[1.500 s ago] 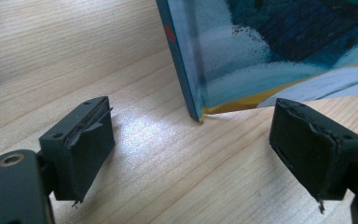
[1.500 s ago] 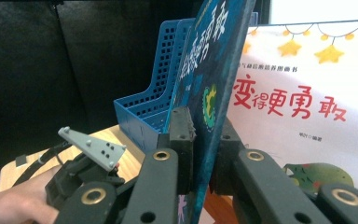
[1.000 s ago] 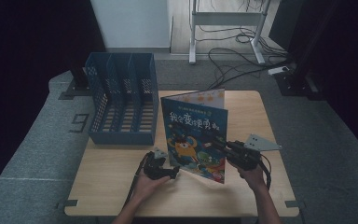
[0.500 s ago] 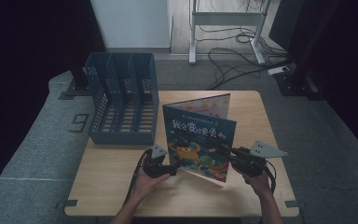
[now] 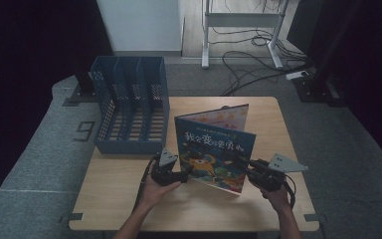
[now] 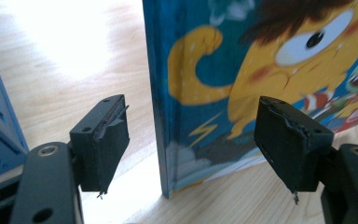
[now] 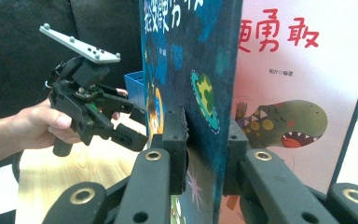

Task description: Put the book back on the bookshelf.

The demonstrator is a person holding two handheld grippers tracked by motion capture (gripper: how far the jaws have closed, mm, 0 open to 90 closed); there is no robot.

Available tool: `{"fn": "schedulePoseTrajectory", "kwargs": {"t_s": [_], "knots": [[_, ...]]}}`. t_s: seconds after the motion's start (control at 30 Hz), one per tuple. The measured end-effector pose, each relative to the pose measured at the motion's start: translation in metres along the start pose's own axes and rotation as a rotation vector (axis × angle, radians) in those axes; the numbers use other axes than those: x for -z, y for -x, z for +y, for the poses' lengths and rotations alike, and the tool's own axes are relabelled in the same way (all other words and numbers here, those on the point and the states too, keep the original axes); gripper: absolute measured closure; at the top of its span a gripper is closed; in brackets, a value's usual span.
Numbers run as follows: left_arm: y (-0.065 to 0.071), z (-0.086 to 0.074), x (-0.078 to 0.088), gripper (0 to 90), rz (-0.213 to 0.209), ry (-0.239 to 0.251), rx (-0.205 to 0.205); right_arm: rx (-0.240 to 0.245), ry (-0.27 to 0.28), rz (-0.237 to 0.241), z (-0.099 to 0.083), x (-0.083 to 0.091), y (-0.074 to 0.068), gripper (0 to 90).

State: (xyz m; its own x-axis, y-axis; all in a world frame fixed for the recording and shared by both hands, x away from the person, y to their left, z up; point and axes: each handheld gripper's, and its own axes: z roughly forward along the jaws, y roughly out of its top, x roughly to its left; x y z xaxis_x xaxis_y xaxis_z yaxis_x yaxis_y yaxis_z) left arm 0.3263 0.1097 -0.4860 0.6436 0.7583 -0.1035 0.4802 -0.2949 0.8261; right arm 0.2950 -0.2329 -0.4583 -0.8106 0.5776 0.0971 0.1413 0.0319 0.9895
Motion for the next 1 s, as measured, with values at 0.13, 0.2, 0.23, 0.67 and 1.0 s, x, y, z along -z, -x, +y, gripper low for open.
{"fn": "schedulePoseTrajectory", "kwargs": {"t_s": [0.13, 0.2, 0.23, 0.67, 1.0], "knots": [[0.0, 0.002, 0.002, 27.3, -0.002, 0.015, -0.006, 0.009, 0.001, -0.002, -0.001, 0.001, -0.001, 76.4], [0.001, 0.005, 0.003, 27.3, -0.001, 0.018, -0.019, 0.016, -0.004, -0.006, -0.001, 0.001, -0.001, 75.9], [0.001, 0.006, 0.003, 27.3, -0.004, 0.019, -0.019, 0.016, -0.006, -0.008, -0.002, 0.001, -0.001, 75.5], [0.007, 0.015, 0.006, 32.2, -0.037, 0.068, -0.054, 0.009, -0.009, -0.018, -0.005, 0.002, 0.001, 72.8], [0.014, 0.021, 0.012, 34.5, -0.059, 0.114, -0.087, 0.0, -0.029, -0.041, -0.008, 0.002, 0.003, 67.0]]}}
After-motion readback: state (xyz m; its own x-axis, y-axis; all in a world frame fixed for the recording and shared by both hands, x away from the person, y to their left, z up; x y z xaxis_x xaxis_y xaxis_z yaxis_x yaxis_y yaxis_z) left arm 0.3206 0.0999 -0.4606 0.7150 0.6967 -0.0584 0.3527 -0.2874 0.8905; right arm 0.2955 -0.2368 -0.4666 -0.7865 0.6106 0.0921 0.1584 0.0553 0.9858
